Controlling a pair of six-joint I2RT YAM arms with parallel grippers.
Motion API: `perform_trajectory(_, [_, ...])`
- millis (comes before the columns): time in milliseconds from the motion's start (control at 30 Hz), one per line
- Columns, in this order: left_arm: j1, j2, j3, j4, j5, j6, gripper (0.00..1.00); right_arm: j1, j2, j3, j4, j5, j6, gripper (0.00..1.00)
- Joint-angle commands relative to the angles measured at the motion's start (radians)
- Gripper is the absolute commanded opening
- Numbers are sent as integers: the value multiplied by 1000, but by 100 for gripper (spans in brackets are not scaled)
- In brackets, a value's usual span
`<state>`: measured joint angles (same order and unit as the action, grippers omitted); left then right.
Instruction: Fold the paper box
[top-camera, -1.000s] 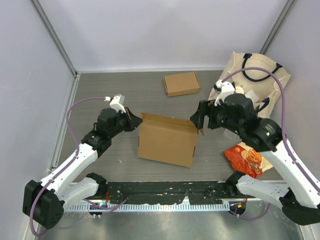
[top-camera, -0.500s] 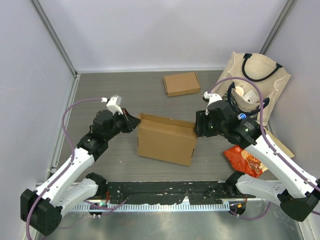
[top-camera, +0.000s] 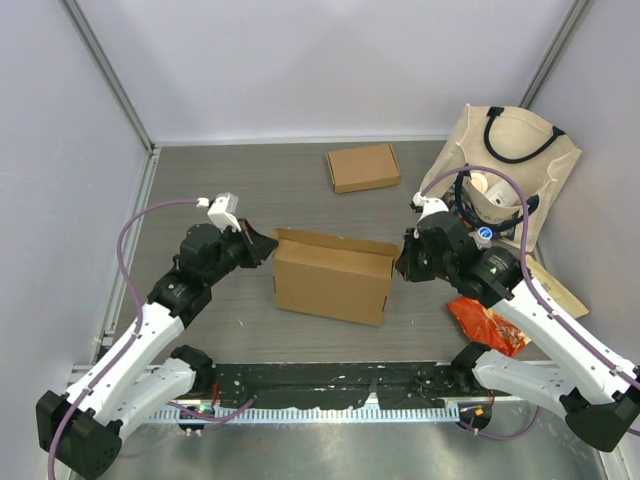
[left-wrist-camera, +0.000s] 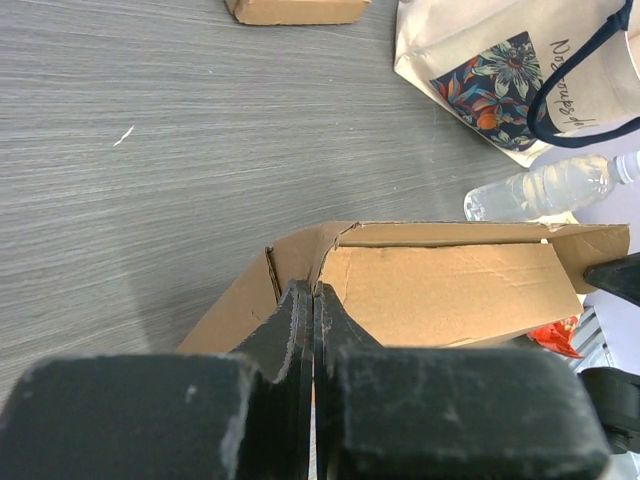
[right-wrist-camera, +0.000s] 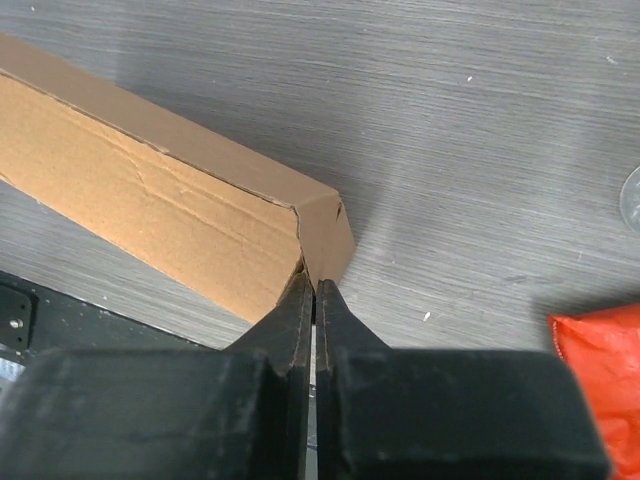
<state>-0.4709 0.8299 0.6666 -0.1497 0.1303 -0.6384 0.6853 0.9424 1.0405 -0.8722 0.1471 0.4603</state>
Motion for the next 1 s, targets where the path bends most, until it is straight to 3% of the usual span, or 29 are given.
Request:
perform_trajectory(0, [0, -40, 7, 13, -3, -7, 0, 2, 4, 3, 102, -3, 98, 1])
perform_trajectory(433, [-6, -112, -84, 22, -38, -44, 0, 3, -25, -54, 202, -15, 428, 1])
perform_trajectory(733, [-17, -109, -97, 32, -41, -61, 0, 22, -13, -103, 220, 5, 219, 1])
perform_trajectory(967, [-20, -110, -101, 25, -46, -60, 0, 26, 10, -14, 85, 63, 72, 1])
